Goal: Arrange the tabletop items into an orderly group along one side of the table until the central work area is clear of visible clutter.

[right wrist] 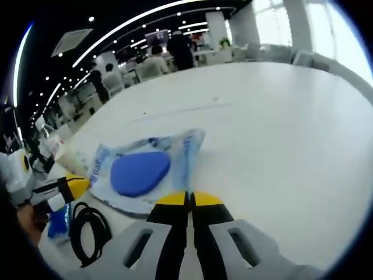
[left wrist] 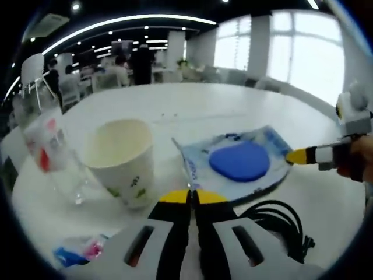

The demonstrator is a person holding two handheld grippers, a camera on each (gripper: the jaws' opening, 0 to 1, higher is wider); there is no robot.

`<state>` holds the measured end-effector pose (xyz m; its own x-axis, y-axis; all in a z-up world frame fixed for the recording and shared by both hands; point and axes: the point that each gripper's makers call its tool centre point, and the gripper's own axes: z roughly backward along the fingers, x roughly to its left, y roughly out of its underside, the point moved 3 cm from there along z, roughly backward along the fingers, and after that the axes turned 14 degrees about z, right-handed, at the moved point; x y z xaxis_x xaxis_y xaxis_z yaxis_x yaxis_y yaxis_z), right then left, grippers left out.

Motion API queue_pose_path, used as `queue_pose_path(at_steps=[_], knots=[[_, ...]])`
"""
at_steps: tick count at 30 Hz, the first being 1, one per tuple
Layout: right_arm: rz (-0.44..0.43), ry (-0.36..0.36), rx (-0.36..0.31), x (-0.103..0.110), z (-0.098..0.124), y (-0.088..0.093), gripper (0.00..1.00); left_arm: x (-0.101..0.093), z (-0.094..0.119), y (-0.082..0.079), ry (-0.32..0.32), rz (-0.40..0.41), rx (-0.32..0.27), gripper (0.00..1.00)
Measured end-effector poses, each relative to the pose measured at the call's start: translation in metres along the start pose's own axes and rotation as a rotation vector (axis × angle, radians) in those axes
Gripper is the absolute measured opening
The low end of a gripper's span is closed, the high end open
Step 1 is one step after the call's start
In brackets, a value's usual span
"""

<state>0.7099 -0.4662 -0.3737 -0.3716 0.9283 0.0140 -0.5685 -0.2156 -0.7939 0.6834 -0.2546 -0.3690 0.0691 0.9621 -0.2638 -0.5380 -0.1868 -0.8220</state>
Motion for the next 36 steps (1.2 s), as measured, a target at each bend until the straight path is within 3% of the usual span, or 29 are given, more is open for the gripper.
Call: queue_pose_path(at_steps=[14, 18, 19, 22, 28, 36], knots=[[-0.022, 0.020, -0.003, -0.002, -0.001, 0.001, 0.06, 0.000, -0.001, -0.001, -0.013, -0.026, -0.025, 0.02], [-0.059, 0.029, -0.020, -0.006, 0.000, 0.000, 0.10, 0.000, 0.004, -0.005, -0.011, 0.020, -0.027, 0.05], [-0.101, 0.030, -0.040, -0.007, 0.000, -0.002, 0.12, 0.000, 0.005, -0.006, -0.016, 0.015, -0.029, 0.05], [-0.112, 0.025, -0.060, -0.011, 0.005, -0.005, 0.17, -0.001, 0.009, -0.009, -0.012, 0.032, -0.039, 0.09], [-0.077, 0.020, -0.092, -0.013, 0.018, -0.014, 0.39, -0.006, 0.018, -0.014, 0.005, 0.041, -0.039, 0.16], [-0.014, -0.019, -0.106, -0.008, 0.045, -0.031, 0.50, -0.016, 0.039, -0.028, 0.042, 0.008, -0.039, 0.24]])
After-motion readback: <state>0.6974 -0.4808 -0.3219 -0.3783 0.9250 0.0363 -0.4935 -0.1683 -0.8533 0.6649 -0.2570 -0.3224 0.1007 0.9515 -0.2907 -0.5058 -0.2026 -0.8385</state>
